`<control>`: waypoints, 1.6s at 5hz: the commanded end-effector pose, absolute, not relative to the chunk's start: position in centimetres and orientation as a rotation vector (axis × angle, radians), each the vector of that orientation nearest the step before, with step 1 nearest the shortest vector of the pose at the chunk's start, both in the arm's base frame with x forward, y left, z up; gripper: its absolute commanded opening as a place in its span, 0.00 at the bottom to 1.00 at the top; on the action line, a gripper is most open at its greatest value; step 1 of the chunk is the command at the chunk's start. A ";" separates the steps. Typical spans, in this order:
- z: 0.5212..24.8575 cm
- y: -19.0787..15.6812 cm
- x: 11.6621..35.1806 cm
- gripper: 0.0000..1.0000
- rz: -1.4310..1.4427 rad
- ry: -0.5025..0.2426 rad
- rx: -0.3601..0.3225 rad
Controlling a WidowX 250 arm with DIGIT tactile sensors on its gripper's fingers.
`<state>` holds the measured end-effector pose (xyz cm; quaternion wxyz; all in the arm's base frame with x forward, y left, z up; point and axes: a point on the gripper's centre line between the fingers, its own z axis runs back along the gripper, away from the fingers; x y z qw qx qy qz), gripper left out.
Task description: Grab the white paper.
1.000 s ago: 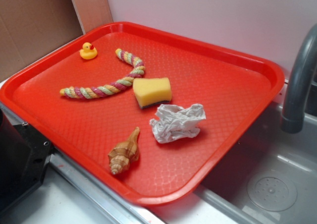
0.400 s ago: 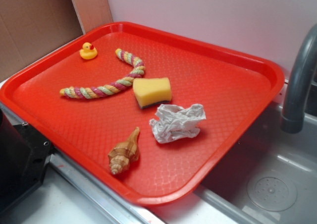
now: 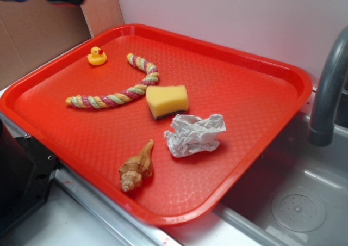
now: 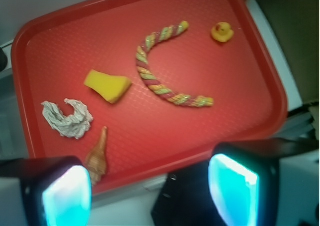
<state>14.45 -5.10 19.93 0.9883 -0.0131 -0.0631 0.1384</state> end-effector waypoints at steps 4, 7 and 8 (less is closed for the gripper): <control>8.1 -14.5 20.6 1.00 0.329 -0.153 -0.098; 1.9 -16.2 21.0 1.00 0.249 -0.035 -0.119; 1.6 -15.9 21.0 0.00 0.275 -0.053 -0.111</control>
